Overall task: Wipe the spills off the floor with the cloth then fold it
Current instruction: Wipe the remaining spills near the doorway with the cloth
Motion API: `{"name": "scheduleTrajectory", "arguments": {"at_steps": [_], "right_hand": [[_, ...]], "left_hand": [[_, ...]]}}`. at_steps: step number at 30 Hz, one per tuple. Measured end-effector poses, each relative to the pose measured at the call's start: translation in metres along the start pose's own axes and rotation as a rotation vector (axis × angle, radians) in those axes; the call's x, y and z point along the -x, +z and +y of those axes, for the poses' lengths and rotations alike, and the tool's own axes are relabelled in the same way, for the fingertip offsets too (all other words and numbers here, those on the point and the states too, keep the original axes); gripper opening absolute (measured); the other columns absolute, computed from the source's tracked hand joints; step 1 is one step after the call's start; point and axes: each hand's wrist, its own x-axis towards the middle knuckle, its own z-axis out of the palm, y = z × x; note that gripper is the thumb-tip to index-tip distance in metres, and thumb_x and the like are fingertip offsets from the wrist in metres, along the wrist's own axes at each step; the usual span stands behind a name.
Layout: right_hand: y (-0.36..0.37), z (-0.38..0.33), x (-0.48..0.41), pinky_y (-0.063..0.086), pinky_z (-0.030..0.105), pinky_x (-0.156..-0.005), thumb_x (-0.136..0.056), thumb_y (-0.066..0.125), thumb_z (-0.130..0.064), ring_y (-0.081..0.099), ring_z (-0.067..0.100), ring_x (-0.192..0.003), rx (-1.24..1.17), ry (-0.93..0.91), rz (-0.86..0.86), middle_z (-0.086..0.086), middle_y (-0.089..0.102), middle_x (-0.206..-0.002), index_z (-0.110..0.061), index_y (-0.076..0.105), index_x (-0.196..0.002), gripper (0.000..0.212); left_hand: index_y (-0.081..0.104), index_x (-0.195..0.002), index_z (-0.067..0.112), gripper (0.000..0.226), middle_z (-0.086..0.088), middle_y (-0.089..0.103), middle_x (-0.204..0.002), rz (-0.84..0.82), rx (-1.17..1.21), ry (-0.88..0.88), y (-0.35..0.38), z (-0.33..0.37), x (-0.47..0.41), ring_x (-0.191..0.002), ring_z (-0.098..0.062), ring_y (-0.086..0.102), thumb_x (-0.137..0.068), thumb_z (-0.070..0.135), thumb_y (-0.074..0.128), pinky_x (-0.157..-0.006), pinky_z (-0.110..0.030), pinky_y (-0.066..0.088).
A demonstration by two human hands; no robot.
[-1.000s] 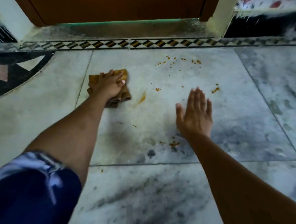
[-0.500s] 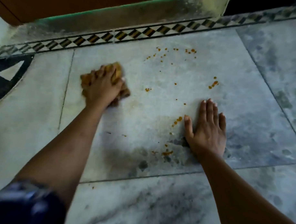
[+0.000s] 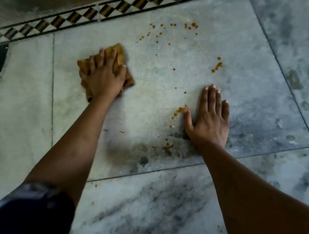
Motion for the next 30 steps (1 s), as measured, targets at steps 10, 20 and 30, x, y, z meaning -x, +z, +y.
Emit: {"name": "scheduleTrajectory", "arguments": {"at_steps": [10, 20, 30], "right_hand": [[-0.002, -0.001, 0.001, 0.0, 0.038, -0.116, -0.087, 0.018, -0.057, 0.007, 0.023, -0.146, 0.011, 0.001, -0.006, 0.011, 0.01, -0.158, -0.008, 0.011, -0.149, 0.08], [-0.001, 0.0, 0.0, 0.0, 0.037, -0.117, -0.087, 0.017, -0.057, 0.007, 0.022, -0.146, 0.013, -0.012, 0.015, 0.01, 0.009, -0.158, -0.009, 0.011, -0.149, 0.079], [0.004, 0.0, 0.0, 0.005, 0.038, -0.116, -0.088, 0.023, -0.052, 0.016, 0.025, -0.144, 0.006, -0.003, 0.064, 0.012, 0.019, -0.156, -0.007, 0.019, -0.148, 0.075]], "left_hand": [[0.019, -0.146, 0.041, 0.063, 0.005, 0.013, -0.158, -0.039, -0.082, 0.448, 0.004, -0.036, 0.096, -0.145, -0.026, 0.012, -0.087, 0.062, 0.023, -0.109, -0.055, 0.013], [0.017, -0.148, 0.037, 0.061, 0.002, 0.008, -0.159, -0.035, 0.083, -0.059, -0.003, 0.05, -0.062, -0.145, -0.027, 0.006, -0.091, 0.059, 0.021, -0.111, -0.062, 0.002], [0.027, -0.142, 0.047, 0.071, 0.009, 0.016, -0.157, -0.078, 0.083, 0.496, -0.005, -0.004, -0.011, -0.145, -0.018, 0.014, -0.076, 0.074, 0.021, -0.112, -0.054, 0.019]]}}
